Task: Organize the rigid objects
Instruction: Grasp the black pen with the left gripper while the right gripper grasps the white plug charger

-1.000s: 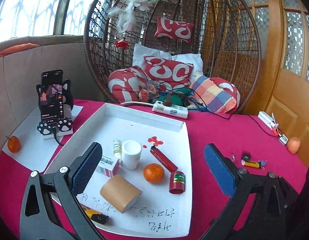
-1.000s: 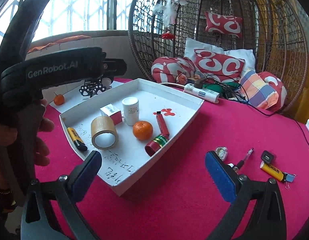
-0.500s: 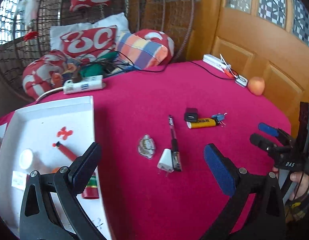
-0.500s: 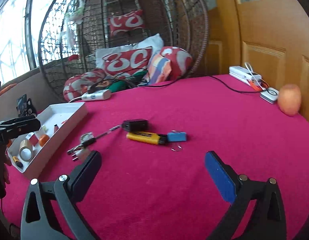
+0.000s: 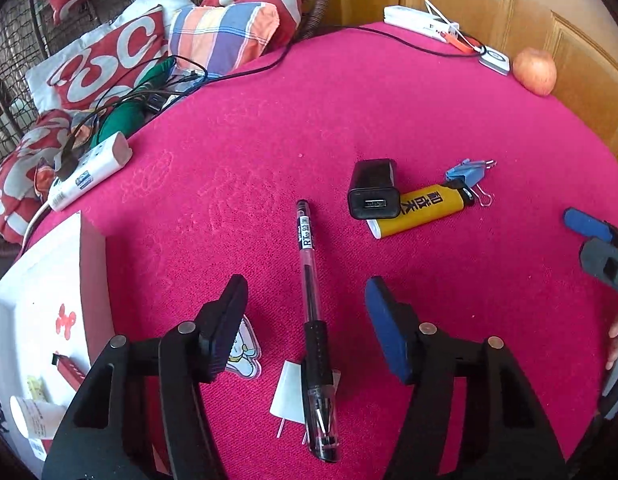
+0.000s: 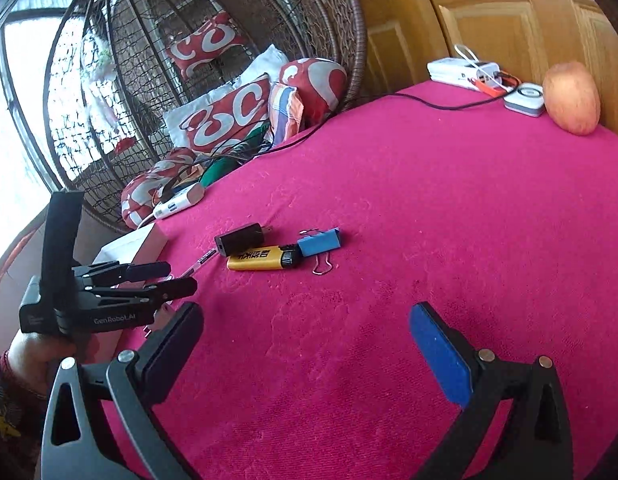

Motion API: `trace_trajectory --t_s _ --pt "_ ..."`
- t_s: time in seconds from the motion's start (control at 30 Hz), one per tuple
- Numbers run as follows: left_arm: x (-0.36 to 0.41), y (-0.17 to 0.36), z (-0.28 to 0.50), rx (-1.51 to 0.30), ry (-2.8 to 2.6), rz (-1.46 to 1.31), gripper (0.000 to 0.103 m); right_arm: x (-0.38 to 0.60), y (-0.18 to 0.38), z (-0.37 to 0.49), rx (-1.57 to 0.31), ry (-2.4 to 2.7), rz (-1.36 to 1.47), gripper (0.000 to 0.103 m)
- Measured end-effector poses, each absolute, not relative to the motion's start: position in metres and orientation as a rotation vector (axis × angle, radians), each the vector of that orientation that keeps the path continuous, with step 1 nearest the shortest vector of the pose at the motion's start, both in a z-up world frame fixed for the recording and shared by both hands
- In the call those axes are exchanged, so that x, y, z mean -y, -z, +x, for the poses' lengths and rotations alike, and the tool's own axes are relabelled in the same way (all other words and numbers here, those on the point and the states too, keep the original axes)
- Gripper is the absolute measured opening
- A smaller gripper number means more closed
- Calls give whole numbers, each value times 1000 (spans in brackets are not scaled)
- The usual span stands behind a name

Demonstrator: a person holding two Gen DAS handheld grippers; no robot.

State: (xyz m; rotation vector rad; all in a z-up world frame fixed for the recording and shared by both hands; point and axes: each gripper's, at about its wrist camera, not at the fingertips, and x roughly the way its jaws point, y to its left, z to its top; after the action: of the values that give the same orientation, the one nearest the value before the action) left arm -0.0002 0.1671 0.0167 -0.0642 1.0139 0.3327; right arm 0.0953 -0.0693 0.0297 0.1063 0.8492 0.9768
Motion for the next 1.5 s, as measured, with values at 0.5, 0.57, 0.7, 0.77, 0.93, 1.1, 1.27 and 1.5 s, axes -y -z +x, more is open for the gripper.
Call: trace_trajectory --t_s 0.5,0.57,0.7,0.77,0.93,1.1,1.27,1.5 --pt "-166 -40 -45 -829 -364 -233 9 68 -31 100 -869 -953 103 103" --pt "-166 -54 -65 -759 -355 -281 9 64 -35 95 -847 -955 63 103" --pt "-162 -76 -100 -674 -370 -312 9 49 -40 82 -805 -977 -29 103" --pt "-162 -82 -117 -641 -381 -336 9 39 -42 75 -806 -1010 -55 103" --pt "-167 -86 -148 -594 -391 -389 9 -10 -53 45 -785 -1188 -169 103" --pt "-170 -81 -169 -574 -406 -429 9 -62 -50 2 -728 -1340 -390 103" --pt "-175 -75 -182 -563 -412 -466 9 -92 -30 -22 -700 -1348 -556 99" --pt "-177 -78 -191 -536 -420 -473 9 -104 -22 -20 -732 -1329 -598 45"
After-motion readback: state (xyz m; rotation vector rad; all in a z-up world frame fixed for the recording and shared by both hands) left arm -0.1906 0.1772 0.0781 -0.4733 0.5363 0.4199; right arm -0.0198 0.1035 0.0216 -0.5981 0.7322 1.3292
